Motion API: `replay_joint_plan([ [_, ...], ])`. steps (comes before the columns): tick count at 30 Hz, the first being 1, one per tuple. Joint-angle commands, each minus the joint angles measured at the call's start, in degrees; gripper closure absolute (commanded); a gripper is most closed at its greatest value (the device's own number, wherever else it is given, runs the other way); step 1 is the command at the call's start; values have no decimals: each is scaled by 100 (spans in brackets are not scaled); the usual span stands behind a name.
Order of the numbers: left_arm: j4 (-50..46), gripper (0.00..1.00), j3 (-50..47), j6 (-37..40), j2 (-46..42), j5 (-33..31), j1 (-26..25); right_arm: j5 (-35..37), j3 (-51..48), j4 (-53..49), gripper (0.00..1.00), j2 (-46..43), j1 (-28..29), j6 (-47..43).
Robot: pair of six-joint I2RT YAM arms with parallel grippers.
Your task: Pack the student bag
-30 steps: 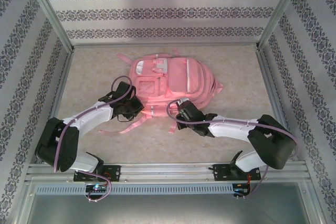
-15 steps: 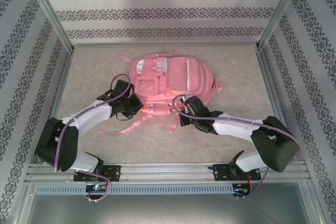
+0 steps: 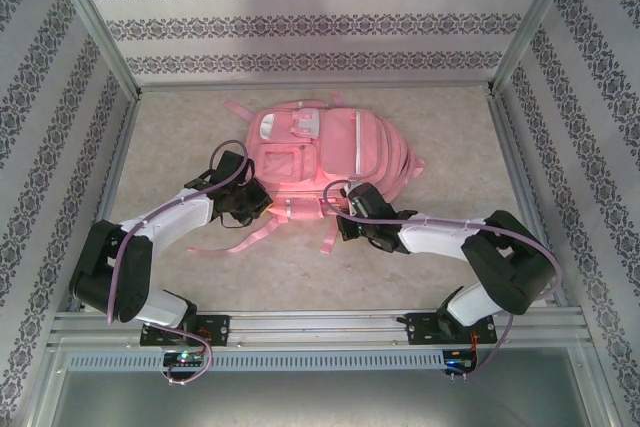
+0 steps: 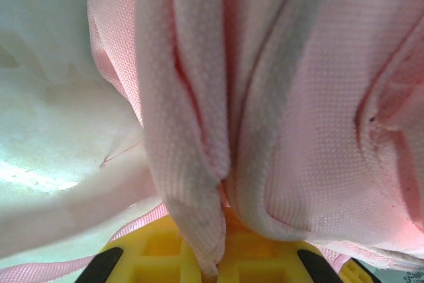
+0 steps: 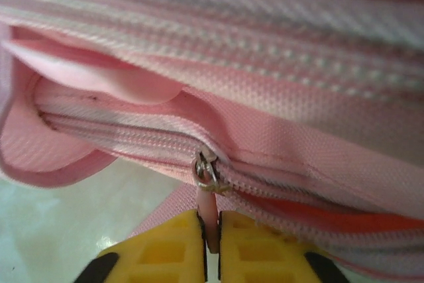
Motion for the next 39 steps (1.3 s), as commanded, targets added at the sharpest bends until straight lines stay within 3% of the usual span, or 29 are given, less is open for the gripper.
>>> replay_joint_plan([
  [1,-224,100,88,123,67,-335,182,537,112,37,80,249,5,234],
  [9,-303,100,78,173,28,-349,182,815,65,27,78,404,158,466],
  [15,-325,100,47,205,30,-358,211,874,-238,160,100,158,174,530],
  [24,-446,100,18,245,-29,-437,411,1099,-585,-12,100,-367,-71,467],
  [33,-404,100,7,255,-19,-359,505,561,-681,216,100,-467,-377,403],
  [39,-432,100,14,302,13,-362,510,565,-708,39,100,-540,-528,455],
])
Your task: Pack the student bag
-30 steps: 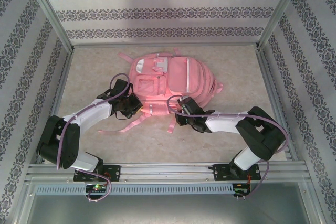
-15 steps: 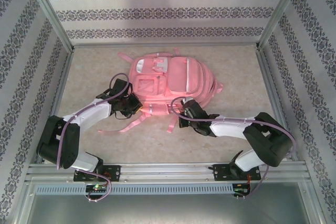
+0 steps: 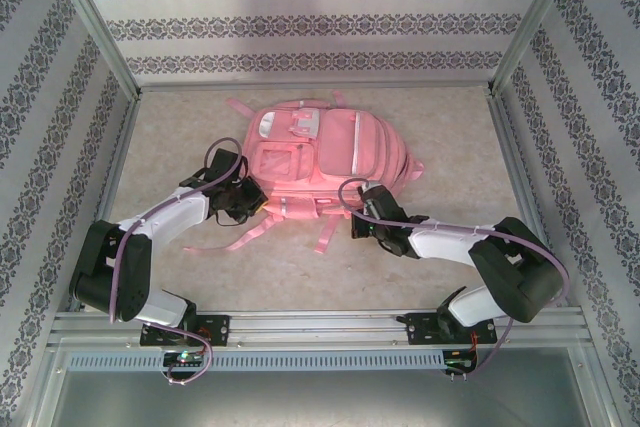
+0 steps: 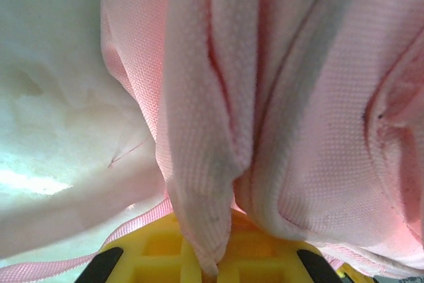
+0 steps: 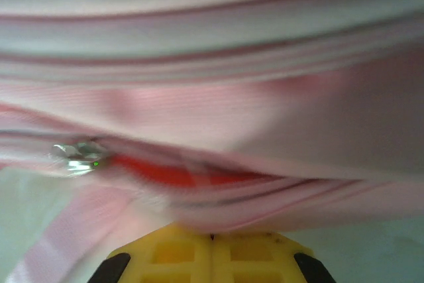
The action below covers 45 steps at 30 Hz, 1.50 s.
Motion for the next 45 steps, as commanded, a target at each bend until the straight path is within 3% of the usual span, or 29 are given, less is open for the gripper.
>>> replay_joint_plan([
  [1,-432,100,27,143,8,-485,197,248,-152,-281,100,-163,-128,55],
  [5,-451,100,43,175,16,-482,217,173,-235,-270,100,-257,-163,-8],
  [8,-424,100,57,191,52,-412,217,-370,-300,63,100,-270,-160,-127],
  [12,-415,100,92,232,36,-311,217,-884,-343,263,66,-551,-141,-5],
  [15,-432,100,97,244,-11,-280,208,-582,-345,43,54,-1025,0,333],
  [20,-441,100,87,233,-11,-240,213,259,283,-1377,52,-1436,505,780],
  [26,-518,100,161,226,12,-243,208,1100,1784,-3600,51,-440,967,1233],
  [36,-635,100,386,244,96,-250,208,2033,3482,-5030,51,1245,1571,1945],
  [45,-598,100,368,223,168,-240,208,2191,4314,-5512,48,2186,1702,2064],
])
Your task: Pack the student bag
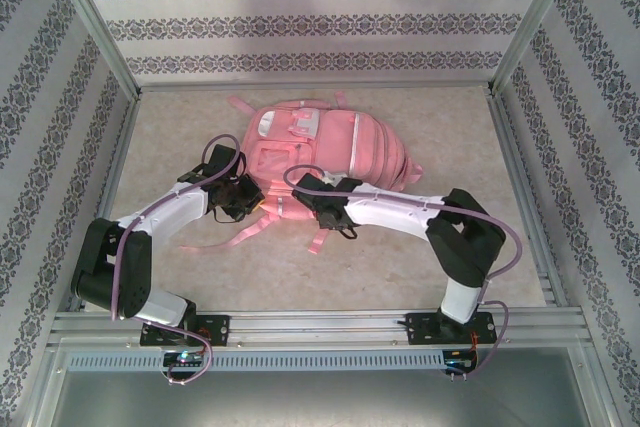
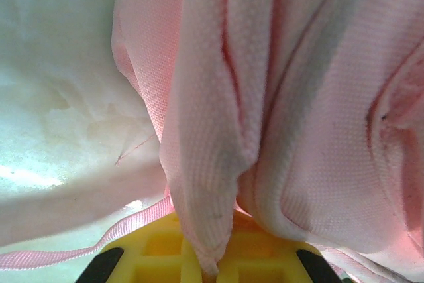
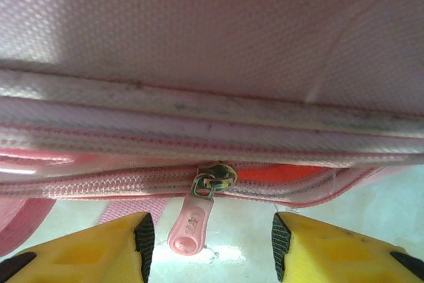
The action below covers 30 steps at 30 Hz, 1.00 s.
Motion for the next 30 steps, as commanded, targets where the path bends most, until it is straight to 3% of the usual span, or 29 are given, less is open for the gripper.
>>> replay_joint_plan([
  [1,-223,100,124,88,77,-194,123,273,311,-488,48,248,88,190],
  [11,-173,100,103,47,136,-197,127,524,758,-759,51,1014,167,325],
  [22,-182,100,26,51,96,-246,132,751,1023,-801,77,1246,-55,118],
  [30,-256,100,29,135,55,-300,140,652,747,-548,100,820,-174,2],
])
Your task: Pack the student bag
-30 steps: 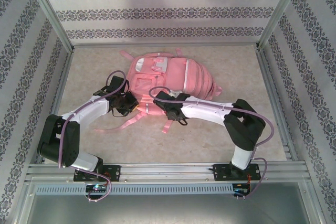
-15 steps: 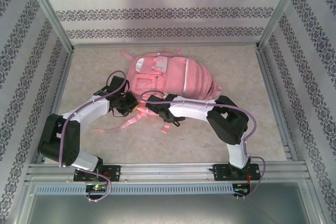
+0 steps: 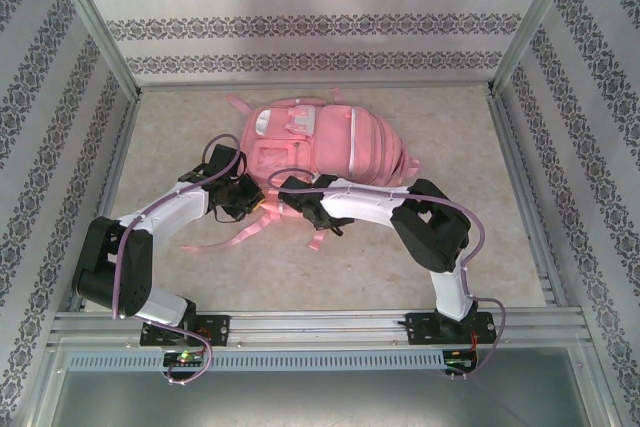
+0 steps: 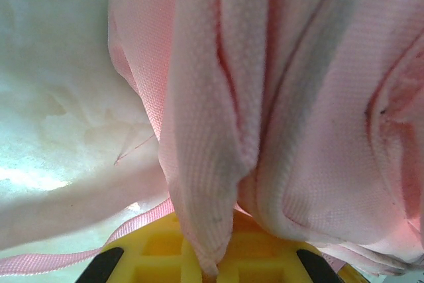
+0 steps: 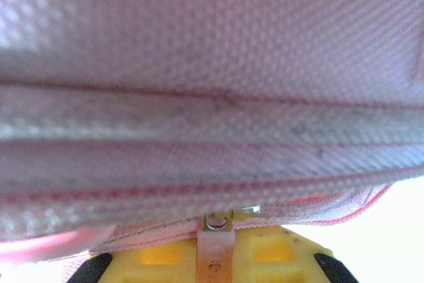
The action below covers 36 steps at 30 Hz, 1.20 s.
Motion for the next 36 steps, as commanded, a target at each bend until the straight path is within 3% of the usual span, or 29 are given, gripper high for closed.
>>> replay_joint_plan([
  [1,-325,100,20,144,-4,-277,151,57,-203,194,100,-384,-195,-73],
  [15,-483,100,77,271,-95,-331,298,-823,-1963,1582,100,-1871,-833,152],
  [22,-572,100,95,341,-154,-363,317,-1983,-3071,2819,100,-2549,-1425,345],
  [28,-590,100,62,359,-176,-401,324,-2673,-3683,3556,89,-3211,-1957,472],
  [33,-581,100,69,372,-172,-409,335,-2878,-3995,3495,75,-3673,-2399,571],
  [36,-590,100,77,376,-154,-402,333,-2980,-4132,3386,74,-3839,-2608,518],
])
